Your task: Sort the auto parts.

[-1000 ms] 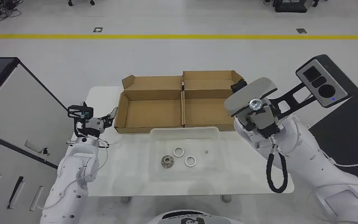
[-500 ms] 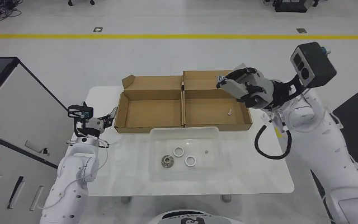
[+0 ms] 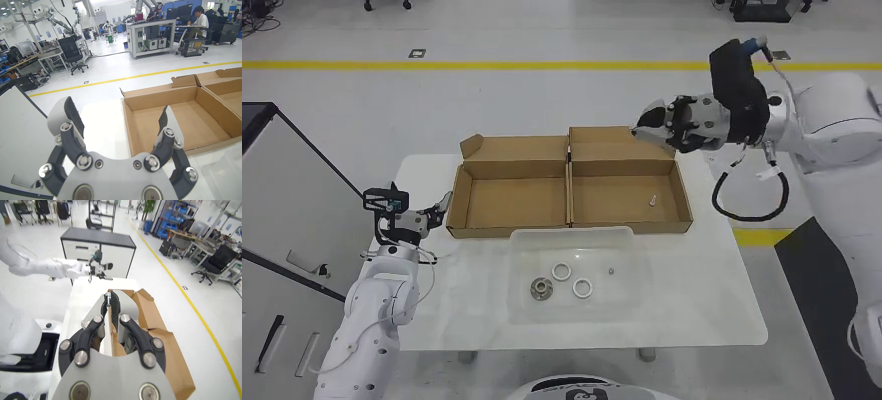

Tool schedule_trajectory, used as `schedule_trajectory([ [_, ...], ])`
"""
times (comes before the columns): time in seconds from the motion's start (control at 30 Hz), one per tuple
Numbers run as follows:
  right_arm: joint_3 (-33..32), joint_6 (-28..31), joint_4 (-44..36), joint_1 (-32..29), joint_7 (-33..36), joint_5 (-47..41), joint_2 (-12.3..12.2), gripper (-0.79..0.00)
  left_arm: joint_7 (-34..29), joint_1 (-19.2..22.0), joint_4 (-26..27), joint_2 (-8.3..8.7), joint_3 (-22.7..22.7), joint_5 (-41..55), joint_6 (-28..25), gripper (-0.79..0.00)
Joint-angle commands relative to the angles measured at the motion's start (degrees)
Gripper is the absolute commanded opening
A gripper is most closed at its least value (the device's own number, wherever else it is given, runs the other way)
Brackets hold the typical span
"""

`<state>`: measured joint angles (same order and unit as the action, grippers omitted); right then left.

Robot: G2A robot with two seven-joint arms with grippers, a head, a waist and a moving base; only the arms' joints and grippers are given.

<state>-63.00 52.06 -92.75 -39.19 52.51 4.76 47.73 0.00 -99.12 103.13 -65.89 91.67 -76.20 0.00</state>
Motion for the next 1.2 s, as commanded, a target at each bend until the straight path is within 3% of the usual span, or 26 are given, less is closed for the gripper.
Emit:
schedule_trajectory([
  [0.0, 4.26, 0.2, 2.0, 3.61, -0.49, 4.05, 0.29, -0.785, 0.0, 0.0, 0.0, 0.0, 0.0, 0.0, 0.0, 0.0],
  [0.3, 23.82, 3.71, 11.78, 17.96, -4.0, 24.06, 2.58, -0.785, 0.0, 0.0, 0.0, 0.0, 0.0, 0.0, 0.0, 0.0],
  [0.43, 30.61, 4.79, 15.88, 22.76, -5.08, 28.48, 4.16, -0.785, 0.0, 0.0, 0.0, 0.0, 0.0, 0.0, 0.0, 0.0],
  [0.53, 34.0, 5.94, 18.5, 25.27, -6.23, 27.06, 5.46, -0.785, 0.0, 0.0, 0.0, 0.0, 0.0, 0.0, 0.0, 0.0],
  [1.03, 34.48, 5.94, 18.93, 25.72, -6.24, 26.52, 5.71, -0.785, 0.0, 0.0, 0.0, 0.0, 0.0, 0.0, 0.0, 0.0],
  [1.17, 35.27, 3.39, 17.88, 24.75, -4.93, 29.79, 5.85, -0.785, 0.0, 0.0, 0.0, 0.0, 0.0, 0.0, 0.0, 0.0],
])
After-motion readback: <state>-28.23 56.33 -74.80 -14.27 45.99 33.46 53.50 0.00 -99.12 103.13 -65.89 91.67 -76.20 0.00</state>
